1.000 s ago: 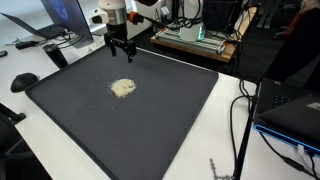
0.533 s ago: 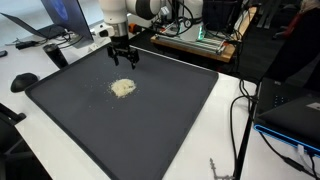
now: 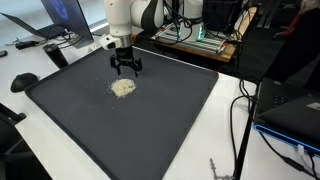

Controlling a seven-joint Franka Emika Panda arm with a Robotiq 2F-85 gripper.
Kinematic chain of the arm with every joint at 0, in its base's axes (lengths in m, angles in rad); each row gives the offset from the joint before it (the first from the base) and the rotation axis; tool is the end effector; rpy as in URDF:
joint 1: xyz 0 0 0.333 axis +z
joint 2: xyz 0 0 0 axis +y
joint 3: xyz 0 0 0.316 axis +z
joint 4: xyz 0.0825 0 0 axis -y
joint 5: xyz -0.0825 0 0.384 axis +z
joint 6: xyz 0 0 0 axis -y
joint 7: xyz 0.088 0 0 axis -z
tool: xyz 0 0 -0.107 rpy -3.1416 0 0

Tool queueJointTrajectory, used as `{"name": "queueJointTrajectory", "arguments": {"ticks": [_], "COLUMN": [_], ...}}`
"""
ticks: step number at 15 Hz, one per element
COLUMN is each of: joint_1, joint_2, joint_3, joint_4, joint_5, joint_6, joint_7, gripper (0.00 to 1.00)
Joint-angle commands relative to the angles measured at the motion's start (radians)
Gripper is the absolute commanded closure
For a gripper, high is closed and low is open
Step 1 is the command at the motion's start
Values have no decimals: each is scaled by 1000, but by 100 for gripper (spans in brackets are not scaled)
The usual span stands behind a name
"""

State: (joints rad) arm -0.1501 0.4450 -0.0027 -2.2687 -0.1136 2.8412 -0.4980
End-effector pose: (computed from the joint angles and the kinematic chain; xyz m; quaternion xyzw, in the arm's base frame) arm 0.5400 -0.0772 0.1725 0.9724 0.2235 0.0536 0.0400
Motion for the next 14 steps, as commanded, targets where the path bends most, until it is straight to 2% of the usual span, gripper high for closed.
{"name": "queueJointTrajectory", "arguments": {"ticks": [1,9,13,14], "joint_1": [-35,-47,-70,-72], "joint_2": [55,117,146,149], "joint_3": [28,30,44,45], "joint_4": [42,130,173,181], "joint_5": [-57,-121,-116,-113], "joint_6": [16,-25,-55,-64], "joint_7": [-67,-156,-203,-213], "gripper": [0,0,0,3]}}
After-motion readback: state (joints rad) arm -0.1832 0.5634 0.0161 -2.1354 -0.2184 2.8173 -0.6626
